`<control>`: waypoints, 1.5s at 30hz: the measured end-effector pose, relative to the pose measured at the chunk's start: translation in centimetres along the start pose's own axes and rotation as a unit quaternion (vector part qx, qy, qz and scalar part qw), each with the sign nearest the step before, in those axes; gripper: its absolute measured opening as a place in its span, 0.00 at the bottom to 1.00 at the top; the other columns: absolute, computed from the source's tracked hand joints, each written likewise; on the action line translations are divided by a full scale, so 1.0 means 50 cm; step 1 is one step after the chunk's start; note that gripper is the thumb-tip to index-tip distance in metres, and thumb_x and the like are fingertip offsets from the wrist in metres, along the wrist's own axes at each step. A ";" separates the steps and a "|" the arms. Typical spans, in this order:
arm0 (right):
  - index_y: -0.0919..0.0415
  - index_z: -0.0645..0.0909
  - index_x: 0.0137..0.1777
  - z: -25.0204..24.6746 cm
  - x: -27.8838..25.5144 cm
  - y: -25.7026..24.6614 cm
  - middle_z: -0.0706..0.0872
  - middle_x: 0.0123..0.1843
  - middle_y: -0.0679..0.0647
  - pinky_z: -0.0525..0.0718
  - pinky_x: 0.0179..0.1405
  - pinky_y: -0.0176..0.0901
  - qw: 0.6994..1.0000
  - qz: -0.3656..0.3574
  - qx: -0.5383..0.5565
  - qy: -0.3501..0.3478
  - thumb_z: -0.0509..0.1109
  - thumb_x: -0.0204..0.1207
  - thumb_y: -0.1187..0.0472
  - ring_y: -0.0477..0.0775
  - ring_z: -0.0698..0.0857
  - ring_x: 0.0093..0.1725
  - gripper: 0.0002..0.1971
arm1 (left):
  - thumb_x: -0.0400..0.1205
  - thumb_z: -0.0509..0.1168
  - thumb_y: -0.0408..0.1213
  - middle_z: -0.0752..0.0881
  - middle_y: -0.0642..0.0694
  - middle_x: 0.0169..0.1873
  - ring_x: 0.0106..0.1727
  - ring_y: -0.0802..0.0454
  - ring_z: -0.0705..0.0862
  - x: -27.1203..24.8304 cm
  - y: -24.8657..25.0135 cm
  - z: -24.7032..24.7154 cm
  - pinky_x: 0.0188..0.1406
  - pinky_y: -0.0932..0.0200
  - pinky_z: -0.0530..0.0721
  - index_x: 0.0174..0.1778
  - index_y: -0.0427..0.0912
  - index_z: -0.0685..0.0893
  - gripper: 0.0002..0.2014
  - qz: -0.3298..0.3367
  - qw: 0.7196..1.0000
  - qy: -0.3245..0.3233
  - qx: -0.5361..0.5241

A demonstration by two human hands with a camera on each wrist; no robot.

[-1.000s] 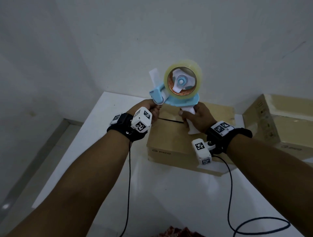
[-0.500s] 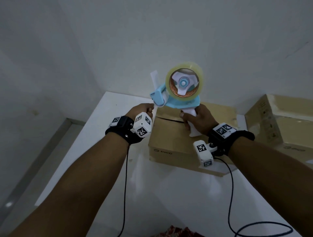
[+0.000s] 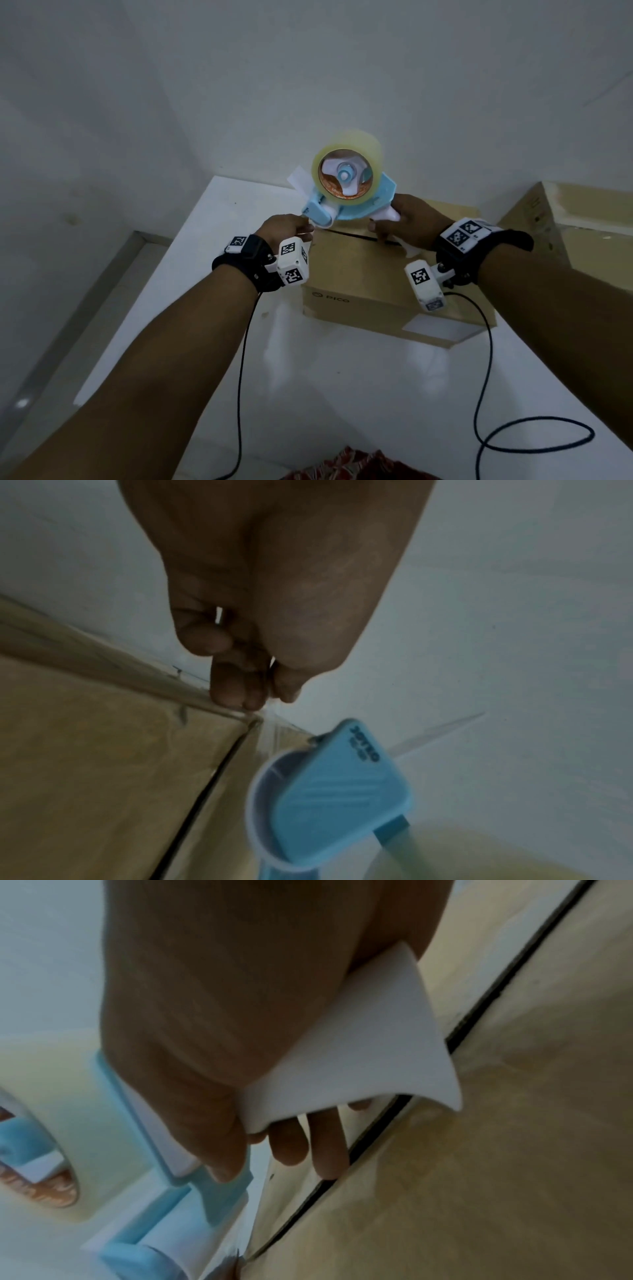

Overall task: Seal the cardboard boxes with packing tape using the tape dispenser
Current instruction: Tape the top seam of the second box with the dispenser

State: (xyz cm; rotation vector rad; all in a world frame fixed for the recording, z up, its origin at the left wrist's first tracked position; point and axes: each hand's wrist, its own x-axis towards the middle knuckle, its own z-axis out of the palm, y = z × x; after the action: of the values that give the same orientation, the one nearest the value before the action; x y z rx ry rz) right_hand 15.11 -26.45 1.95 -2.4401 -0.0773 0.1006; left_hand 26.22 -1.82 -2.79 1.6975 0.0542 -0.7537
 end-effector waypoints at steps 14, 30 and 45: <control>0.47 0.79 0.53 -0.011 -0.008 -0.011 0.85 0.48 0.48 0.77 0.43 0.39 0.999 -0.019 -0.023 -0.023 0.66 0.70 0.41 0.48 0.83 0.45 0.16 | 0.87 0.62 0.35 0.78 0.44 0.28 0.22 0.55 0.73 -0.017 -0.033 0.004 0.26 0.60 0.72 0.36 0.36 0.80 0.13 -0.022 0.995 0.012 -0.092; 0.63 0.80 0.63 -0.005 -0.010 -0.021 0.86 0.59 0.58 0.77 0.53 0.47 0.998 -0.017 -0.054 -0.034 0.70 0.81 0.55 0.54 0.81 0.54 0.15 | 0.84 0.59 0.30 0.86 0.44 0.53 0.45 0.48 0.86 -0.053 -0.063 0.019 0.48 0.48 0.86 0.61 0.46 0.79 0.12 0.145 0.983 0.026 0.112; 0.65 0.82 0.59 -0.028 -0.044 -0.043 0.87 0.55 0.63 0.83 0.56 0.55 0.996 0.019 -0.068 -0.056 0.67 0.70 0.43 0.62 0.85 0.54 0.27 | 0.81 0.67 0.56 0.80 0.42 0.64 0.53 0.44 0.86 -0.109 -0.044 0.036 0.48 0.42 0.90 0.82 0.68 0.43 0.42 0.038 0.948 -0.119 0.291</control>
State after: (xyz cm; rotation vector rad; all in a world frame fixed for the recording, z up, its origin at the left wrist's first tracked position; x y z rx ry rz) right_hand 12.98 -25.89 4.54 -2.5717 -0.0914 0.2568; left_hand 20.15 -0.87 -2.07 2.1311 -0.4413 -0.9734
